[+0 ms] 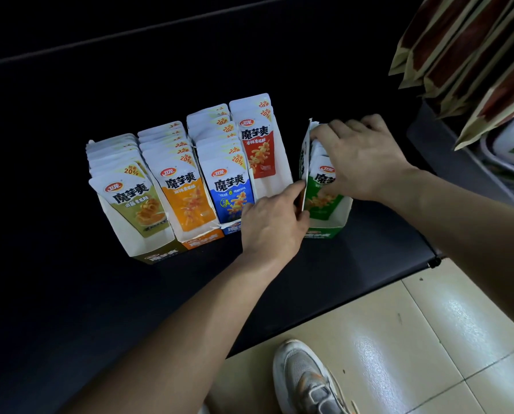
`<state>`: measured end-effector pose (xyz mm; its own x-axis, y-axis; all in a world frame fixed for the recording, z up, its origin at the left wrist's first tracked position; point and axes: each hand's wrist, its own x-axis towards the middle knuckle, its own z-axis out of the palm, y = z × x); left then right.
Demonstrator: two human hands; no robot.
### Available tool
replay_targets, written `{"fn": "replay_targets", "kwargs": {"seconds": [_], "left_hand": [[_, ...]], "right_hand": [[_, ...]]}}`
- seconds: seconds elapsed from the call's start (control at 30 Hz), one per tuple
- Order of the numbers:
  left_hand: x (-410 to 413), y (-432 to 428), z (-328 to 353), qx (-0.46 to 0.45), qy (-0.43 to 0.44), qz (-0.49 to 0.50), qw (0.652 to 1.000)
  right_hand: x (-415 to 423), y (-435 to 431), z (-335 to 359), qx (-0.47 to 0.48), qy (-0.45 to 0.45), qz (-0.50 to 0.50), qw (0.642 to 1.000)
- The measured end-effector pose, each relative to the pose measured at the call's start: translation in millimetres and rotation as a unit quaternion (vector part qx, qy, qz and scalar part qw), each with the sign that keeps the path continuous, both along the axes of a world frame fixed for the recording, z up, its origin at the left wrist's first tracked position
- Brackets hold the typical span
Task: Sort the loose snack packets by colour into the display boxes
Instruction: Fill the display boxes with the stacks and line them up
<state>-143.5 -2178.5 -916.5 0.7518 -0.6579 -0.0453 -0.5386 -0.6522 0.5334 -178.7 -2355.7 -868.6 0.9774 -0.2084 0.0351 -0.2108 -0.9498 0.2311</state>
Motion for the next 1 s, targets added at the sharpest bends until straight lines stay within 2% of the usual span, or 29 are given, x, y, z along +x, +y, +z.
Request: {"fn": "replay_targets", "kwargs": {"seconds": [0.17,0.33,0.5,0.63,0.8,1.0], "left_hand": [[-1,2,0,-0.011,0.007,-0.005,1.0],[1,-1,-2,-0.006,0.019,-0.006,1.0],[0,0,-2,-0.002,0.016,-0.008,1.0],[-1,-2,-4,-0.001,0.003,-0.006,1.0],[-1,-1,-7,-0.003,-0.007,-0.003,1.0],[-3,-3,-7,-0.002,-0.005,-0.002,1.0]], "right_hand": [[-1,-11,6,-0.039,-0.003,-0.011,0.999],[-2,-9,-4,-0.005,-0.058,-0.069,0.996],[1,-8,-8,0.044,-0.057,-0.073,0.995],[-1,-7,-17,0.013,-0.086,-0.068,0.994],[1,-7,-12,0.058,-0.081,-0.063,0.993],[-5,-9,-14,0.061,-0.09,-0.053,0.993]]}}
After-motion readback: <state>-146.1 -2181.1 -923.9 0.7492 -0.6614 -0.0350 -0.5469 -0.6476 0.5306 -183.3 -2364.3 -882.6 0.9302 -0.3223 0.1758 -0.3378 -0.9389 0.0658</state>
